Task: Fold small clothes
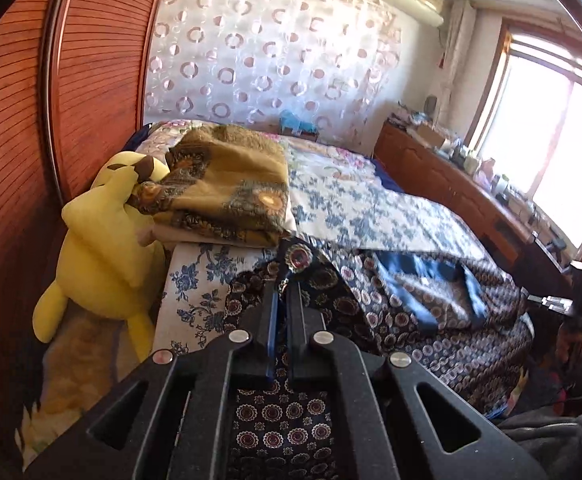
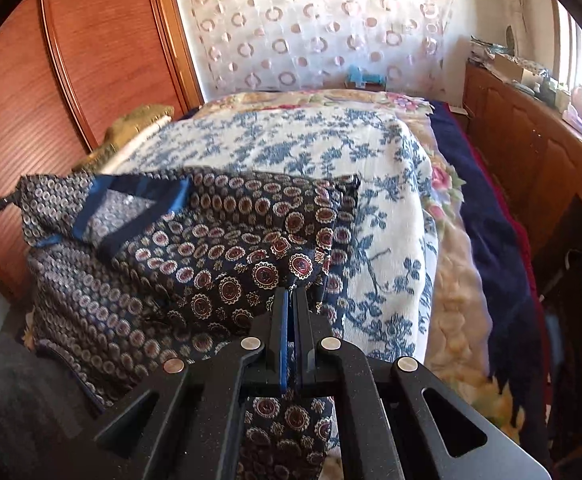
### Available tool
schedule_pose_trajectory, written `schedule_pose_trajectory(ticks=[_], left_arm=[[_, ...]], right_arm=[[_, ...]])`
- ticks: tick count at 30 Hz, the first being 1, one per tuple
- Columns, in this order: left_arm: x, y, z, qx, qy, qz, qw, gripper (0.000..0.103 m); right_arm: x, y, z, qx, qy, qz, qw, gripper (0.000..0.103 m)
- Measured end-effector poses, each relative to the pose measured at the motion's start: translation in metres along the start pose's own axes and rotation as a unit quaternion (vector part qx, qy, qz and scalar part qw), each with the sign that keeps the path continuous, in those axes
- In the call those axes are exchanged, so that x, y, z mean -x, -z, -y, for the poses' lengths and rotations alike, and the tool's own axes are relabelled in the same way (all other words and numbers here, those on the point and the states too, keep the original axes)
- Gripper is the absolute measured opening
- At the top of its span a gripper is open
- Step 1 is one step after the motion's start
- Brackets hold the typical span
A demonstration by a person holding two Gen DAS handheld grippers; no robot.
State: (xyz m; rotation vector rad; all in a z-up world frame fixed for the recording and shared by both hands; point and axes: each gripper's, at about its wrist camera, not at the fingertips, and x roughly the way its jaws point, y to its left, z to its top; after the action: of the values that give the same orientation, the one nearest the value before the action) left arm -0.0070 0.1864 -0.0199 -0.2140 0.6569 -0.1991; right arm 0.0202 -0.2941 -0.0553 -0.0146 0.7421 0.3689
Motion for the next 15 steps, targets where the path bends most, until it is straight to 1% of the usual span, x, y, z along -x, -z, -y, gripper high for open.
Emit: schedule_pose_trajectory(ticks=[1,2,4,5,7,8,9,11,12,13,15], left_arm=[[0.003,0.0,-0.001,0.0,-0.001,0.005,1.0,0.003],[0.005,-0.001,-0.001,-0.002,-0.003,0.009,1.0,0.007],[0.008,-0.006,0.001,-0.012,-0.006,0.018,0.9998,0.022],[0.01,-0.009,0.003,-0.018,-0.005,0.024,0.9995,0.026],[0.01,-0.015,0.006,-0.029,-0.004,0.031,0.9991,0.042],[0.008,-0.019,0.007,-0.029,0.0,0.03,0.9991,0.043],[0.004,-0.022,0.008,-0.028,0.0,0.025,0.9993,0.044],[-0.005,-0.026,0.011,-0.032,-0.004,0.016,0.9994,0.045],[-0.01,-0.028,0.013,-0.037,-0.004,0.012,0.9992,0.046],[-0.012,-0.028,0.015,-0.041,-0.003,0.009,0.9991,0.046],[-0.024,-0.029,0.019,-0.049,-0.002,-0.005,0.9988,0.046]], right_arm=[[-0.001,-0.001,0.0,0.0,0.002,-0.002,1.0,0.001],[-0.001,-0.001,-0.001,0.002,0.006,-0.005,1.0,0.002],[0.001,-0.002,-0.005,0.006,0.011,-0.005,1.0,0.002],[0.003,-0.002,-0.006,0.007,0.009,-0.004,1.0,0.002],[0.006,-0.003,-0.006,0.009,0.011,-0.002,1.0,0.002],[0.008,-0.002,-0.005,0.01,0.013,-0.001,1.0,0.002],[0.013,-0.001,-0.005,0.012,0.016,0.001,1.0,0.006],[0.015,-0.002,-0.009,0.016,0.022,0.007,1.0,0.008],[0.018,-0.004,-0.01,0.017,0.022,0.01,1.0,0.011],[0.018,-0.004,-0.01,0.02,0.022,0.013,0.999,0.021],[0.023,-0.009,-0.011,0.022,0.024,0.023,0.999,0.035]])
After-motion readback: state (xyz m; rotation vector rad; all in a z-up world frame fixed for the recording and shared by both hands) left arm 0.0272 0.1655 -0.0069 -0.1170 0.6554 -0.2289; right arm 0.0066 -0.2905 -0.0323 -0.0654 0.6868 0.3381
